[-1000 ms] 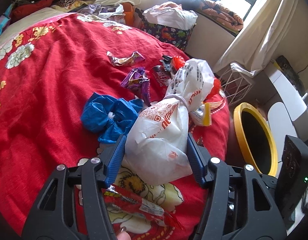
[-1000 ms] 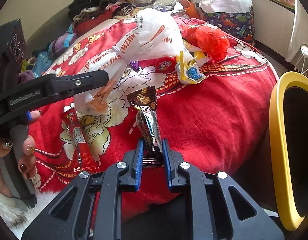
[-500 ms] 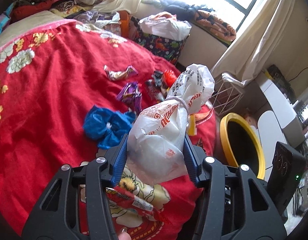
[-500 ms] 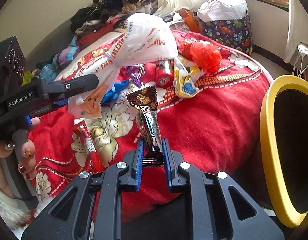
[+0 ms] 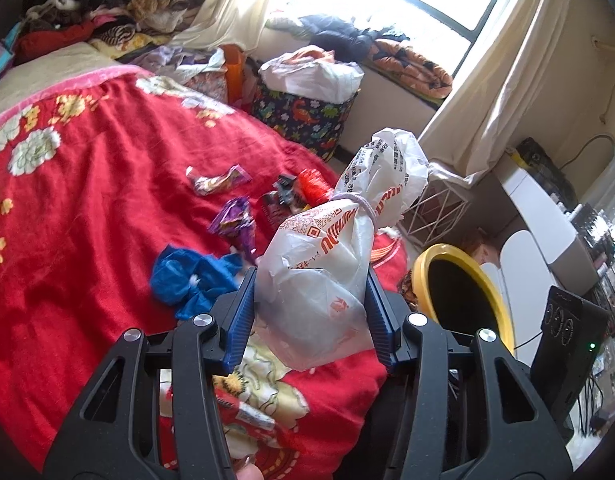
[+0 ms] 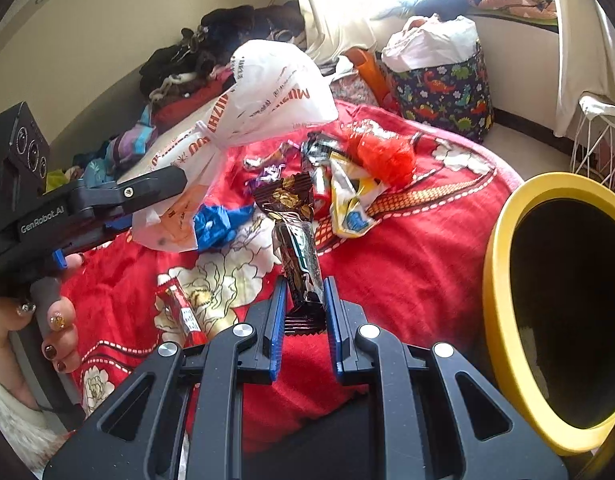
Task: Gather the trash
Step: 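Carry the white bag and chocolate wrapper over the yellow-rimmed bin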
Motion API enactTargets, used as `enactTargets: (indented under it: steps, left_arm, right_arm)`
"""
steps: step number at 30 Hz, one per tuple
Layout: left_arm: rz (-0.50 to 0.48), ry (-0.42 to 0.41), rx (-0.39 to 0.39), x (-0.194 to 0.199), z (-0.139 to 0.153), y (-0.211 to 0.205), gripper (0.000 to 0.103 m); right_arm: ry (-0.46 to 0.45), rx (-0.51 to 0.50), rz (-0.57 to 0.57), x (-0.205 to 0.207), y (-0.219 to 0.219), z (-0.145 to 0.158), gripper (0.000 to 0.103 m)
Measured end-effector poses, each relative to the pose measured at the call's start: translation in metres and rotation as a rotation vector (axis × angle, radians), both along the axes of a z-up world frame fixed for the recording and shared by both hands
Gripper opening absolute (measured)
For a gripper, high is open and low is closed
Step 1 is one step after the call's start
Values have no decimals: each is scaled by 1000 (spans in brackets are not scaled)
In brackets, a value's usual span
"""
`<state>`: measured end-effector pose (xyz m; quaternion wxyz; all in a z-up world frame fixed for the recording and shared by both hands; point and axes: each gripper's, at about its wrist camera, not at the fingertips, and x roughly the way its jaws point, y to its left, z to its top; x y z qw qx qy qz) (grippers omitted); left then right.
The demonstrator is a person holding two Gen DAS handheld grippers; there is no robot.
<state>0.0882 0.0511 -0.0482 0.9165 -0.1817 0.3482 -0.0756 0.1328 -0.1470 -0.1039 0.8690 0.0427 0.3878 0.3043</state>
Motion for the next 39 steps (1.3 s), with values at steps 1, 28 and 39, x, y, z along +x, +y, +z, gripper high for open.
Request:
enactTargets:
  steps: [1, 28, 39]
  left_arm:
    - [-6, -11, 7, -1, 3, -2, 42]
    - [-98, -79, 33, -5, 25, -50, 42]
    - [-131, -81, 41, -4, 26, -65, 42]
  right_arm:
    - [-8, 3, -3, -1, -1, 2, 18]
    - [-114, 73, -140, -7, -52, 33, 18]
    - [-119, 99, -215, -8, -76, 34, 18]
